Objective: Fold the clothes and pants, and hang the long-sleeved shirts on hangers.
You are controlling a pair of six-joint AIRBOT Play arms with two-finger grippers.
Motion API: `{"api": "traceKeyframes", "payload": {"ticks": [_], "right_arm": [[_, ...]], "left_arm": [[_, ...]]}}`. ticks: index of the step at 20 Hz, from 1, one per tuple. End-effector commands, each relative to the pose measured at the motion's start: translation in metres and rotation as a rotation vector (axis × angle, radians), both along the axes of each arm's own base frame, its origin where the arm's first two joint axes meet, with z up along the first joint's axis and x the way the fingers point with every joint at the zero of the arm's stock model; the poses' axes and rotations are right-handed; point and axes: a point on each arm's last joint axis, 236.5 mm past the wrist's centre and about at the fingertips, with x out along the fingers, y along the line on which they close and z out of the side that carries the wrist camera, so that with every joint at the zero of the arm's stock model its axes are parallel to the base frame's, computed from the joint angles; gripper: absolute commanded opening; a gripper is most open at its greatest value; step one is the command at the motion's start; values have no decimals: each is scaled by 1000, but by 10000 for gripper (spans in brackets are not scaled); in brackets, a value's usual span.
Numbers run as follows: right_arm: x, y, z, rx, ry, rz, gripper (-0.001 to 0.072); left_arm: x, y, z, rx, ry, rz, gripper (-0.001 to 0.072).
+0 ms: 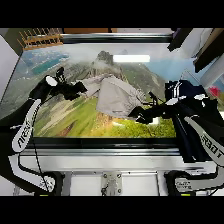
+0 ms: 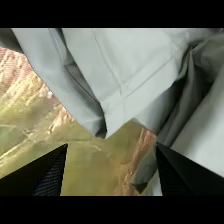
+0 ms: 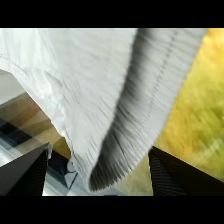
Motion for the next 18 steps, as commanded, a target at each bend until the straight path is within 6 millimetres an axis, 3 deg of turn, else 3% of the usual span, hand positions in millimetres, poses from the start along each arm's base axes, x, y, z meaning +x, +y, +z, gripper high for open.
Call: {"api": "traceKeyframes", "payload": {"ticks": [1, 2, 3, 4, 5, 7, 8, 10, 11, 12, 13, 15, 18], "right_arm": [[10, 8, -8, -3, -36, -14, 608], [10, 8, -8, -5, -43, -9, 513], [10, 8, -8, -6, -50, -3, 462], [10, 8, -8, -7, -56, 2, 460], [10, 7, -8, -8, -60, 6, 392], [10, 8, -7, -12, -87, 31, 91], [11, 7, -6, -15, -104, 43, 19], [13, 6, -1, -25, -134, 49, 20], [14, 4, 3, -39, -154, 60, 20], [16, -1, 8, -74, -187, 89, 19], [19, -10, 15, -133, -233, 126, 19], [38, -37, 50, -267, -345, 157, 19], [62, -72, 150, -427, -588, 179, 19]], "left_arm": [[14, 2, -20, -15, 26, 11, 568], [17, -2, -27, -14, 33, 5, 568], [21, -5, -32, -14, 34, 1, 568], [26, -8, -36, -15, 33, 0, 568], [31, -12, -38, -20, 27, -3, 568], [41, -16, -43, -43, 30, 8, 567], [46, -19, -46, -62, 38, 21, 567], [52, -24, -53, -101, 58, 42, 565], [54, -24, -55, -112, 72, 70, 396], [57, -24, -52, -116, 67, 80, 67], [63, -24, -42, -117, 46, 73, 15], [85, -13, 4, -120, -58, 73, 15], [114, 8, 130, -82, -345, 15, 15]]}}
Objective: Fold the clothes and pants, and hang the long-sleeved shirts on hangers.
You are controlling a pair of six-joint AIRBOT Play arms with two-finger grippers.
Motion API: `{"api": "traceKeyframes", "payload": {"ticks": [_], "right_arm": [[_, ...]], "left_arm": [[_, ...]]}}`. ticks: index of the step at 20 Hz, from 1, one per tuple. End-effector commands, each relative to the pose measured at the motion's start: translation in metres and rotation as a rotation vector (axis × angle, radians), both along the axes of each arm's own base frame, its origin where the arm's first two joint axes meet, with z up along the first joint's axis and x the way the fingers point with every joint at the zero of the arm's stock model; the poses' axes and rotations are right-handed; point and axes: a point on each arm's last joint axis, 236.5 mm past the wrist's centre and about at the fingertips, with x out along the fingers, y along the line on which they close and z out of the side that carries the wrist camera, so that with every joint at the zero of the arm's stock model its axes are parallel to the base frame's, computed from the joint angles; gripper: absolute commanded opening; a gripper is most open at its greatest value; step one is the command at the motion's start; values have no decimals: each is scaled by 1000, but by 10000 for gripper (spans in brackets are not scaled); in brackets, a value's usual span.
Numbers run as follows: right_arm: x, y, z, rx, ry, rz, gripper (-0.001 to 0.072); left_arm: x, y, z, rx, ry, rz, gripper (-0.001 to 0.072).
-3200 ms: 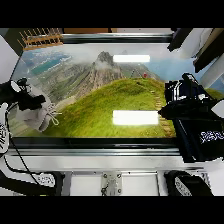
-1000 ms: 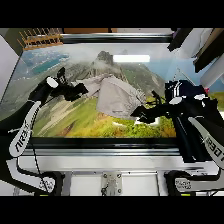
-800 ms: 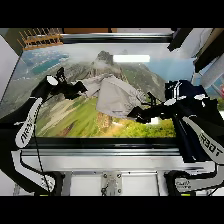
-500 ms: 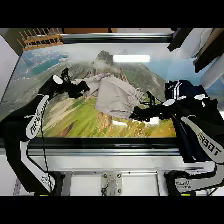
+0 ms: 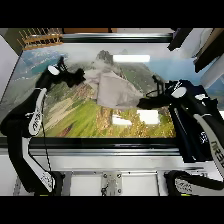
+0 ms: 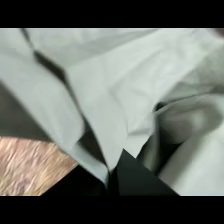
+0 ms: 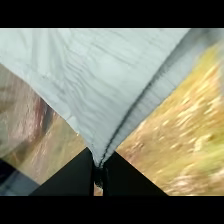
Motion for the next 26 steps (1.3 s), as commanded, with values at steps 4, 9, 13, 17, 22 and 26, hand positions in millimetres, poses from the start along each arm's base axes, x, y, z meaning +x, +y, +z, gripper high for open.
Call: {"api": "traceKeyframes", "payload": {"ticks": [4, 9, 13, 17, 22, 26], "right_arm": [[-24, -59, 175, -294, -423, 36, 18], [-134, -51, 153, -290, -277, 144, 19], [-193, -44, 98, -245, -92, 181, 638], [-144, -65, 111, -270, -186, -35, 581], [-82, -42, 63, -170, -21, -17, 590], [-6, 4, 1, -14, 89, 33, 588]], "left_arm": [[1, 52, 192, 222, -403, -49, 15], [-51, 76, 142, 367, -256, -73, 15], [-87, 68, 71, 349, -93, -111, 15], [-101, 64, 35, 344, -30, -117, 15], [-106, 65, 26, 344, -11, -117, 15], [-106, 65, 26, 344, -12, -117, 15]]}}
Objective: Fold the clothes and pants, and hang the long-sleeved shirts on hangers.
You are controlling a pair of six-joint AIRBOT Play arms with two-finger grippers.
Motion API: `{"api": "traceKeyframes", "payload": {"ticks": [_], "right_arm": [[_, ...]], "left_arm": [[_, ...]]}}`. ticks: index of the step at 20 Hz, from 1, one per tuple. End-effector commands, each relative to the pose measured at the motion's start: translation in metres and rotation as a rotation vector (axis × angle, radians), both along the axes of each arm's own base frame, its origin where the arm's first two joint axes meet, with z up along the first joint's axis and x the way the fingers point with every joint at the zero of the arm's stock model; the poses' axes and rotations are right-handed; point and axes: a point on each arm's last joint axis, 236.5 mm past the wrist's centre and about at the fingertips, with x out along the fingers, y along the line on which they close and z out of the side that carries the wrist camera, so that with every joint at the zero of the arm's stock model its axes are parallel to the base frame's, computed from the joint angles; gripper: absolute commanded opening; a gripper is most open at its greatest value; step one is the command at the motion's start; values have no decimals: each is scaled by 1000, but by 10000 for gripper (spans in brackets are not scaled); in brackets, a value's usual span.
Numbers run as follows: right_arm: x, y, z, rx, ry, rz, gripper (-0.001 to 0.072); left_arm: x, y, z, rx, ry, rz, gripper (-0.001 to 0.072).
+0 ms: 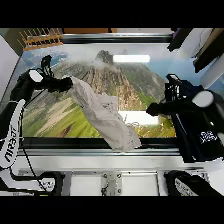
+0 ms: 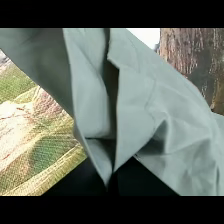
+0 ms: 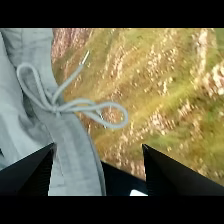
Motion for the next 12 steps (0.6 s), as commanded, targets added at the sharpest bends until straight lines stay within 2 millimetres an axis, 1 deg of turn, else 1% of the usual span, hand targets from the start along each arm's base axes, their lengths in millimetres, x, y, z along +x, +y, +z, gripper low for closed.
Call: {"api": "traceKeyframes", "payload": {"ticks": [1, 3, 5, 7, 9, 10, 12], "right_arm": [[62, 41, -62, 116, 106, 23, 587], [82, 69, -96, 136, 167, 62, 583], [90, 109, -117, 188, 214, 103, 582], [86, 143, -127, 210, 231, 152, 582], [76, 170, -130, 205, 230, 210, 581], [73, 179, -129, 202, 220, 231, 581], [71, 188, -126, 201, 204, 256, 579]], "left_arm": [[-1, 1, -2, 2, 4, 1, 15], [-1, 1, -2, 2, 5, 0, 15], [-1, 1, -2, 2, 5, 1, 15], [-1, 1, -2, 2, 5, 1, 15], [-1, 1, -2, 2, 5, 1, 15], [-1, 1, -2, 2, 4, 1, 14], [-1, 1, -2, 3, 5, 0, 15]]}}
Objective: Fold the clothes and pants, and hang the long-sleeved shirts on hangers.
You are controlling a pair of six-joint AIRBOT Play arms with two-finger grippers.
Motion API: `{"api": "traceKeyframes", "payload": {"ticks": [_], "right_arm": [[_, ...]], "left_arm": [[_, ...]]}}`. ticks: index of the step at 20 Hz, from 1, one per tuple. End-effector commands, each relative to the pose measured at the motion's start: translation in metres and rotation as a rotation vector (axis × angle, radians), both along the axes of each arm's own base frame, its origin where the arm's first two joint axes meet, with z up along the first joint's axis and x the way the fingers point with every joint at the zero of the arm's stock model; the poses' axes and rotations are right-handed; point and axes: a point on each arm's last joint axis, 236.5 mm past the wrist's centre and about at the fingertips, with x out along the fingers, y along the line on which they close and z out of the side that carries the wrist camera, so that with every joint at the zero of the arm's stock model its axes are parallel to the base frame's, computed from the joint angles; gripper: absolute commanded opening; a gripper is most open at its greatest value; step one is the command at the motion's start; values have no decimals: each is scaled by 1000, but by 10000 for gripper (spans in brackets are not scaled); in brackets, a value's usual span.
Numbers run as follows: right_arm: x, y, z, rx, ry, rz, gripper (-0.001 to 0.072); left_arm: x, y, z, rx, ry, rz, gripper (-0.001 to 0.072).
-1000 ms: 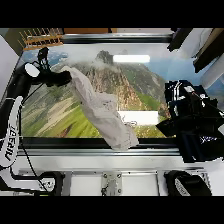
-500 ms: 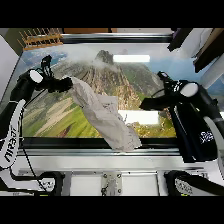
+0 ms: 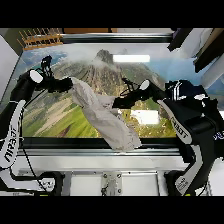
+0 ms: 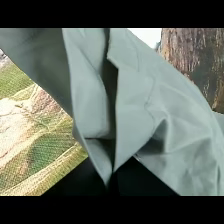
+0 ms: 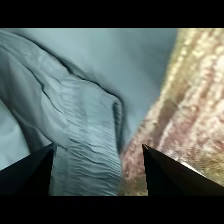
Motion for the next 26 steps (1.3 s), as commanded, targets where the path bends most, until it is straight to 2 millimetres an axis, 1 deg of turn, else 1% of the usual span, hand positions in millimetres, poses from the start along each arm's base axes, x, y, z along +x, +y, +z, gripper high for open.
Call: {"api": "traceKeyframes", "payload": {"ticks": [1, 2, 3, 4, 7, 8, 10, 14, 15, 17, 19, 20, 21, 22, 23, 24, 25, 26], "right_arm": [[-2, 24, 0, 17, -20, 41, 578], [0, 22, 2, 10, -31, 44, 566], [4, 16, 4, -10, -50, 54, 479], [7, 10, 7, -37, -75, 68, 461], [17, -14, 22, -142, -176, 105, 462], [19, -18, 27, -166, -203, 115, 462], [18, -13, 30, -153, -209, 112, 463], [8, 3, 8, -159, -181, 144, 463], [7, 8, 5, -159, -190, 155, 463], [7, 20, 4, -156, -218, 161, 463], [9, 27, 5, -152, -243, 158, 457], [11, 28, 6, -152, -251, 154, 379], [12, 29, 7, -151, -256, 152, 216], [14, 27, 10, -150, -263, 147, 71], [18, 24, 16, -150, -279, 138, 20], [25, 16, 29, -159, -312, 129, 20], [37, 3, 52, -182, -374, 119, 19], [52, -17, 84, -217, -458, 102, 19]], "left_arm": [[0, 0, 0, 1, 1, -1, 15], [-1, 0, -1, 2, 4, -2, 15], [-1, 0, -1, 2, 5, -4, 15], [-1, 0, -1, 2, 6, -4, 15], [-2, 0, -1, 1, 6, -4, 14], [-2, 0, -1, 1, 6, -4, 15], [-2, 0, -1, 1, 6, -5, 15], [-2, 0, -1, 0, 7, -5, 15], [-2, 0, -1, 0, 7, -5, 15], [-2, 0, -1, 0, 7, -5, 15], [-2, 0, -1, 1, 7, -5, 15], [-2, 0, -1, 1, 7, -4, 15], [-2, 0, -1, 1, 7, -4, 15], [-2, 0, -1, 1, 7, -5, 15], [-2, 0, -1, 1, 9, -6, 15], [-2, 2, 4, 2, 4, -5, 15], [1, 7, 20, 2, -24, 2, 15], [7, 14, 43, 5, -73, 14, 15]]}}
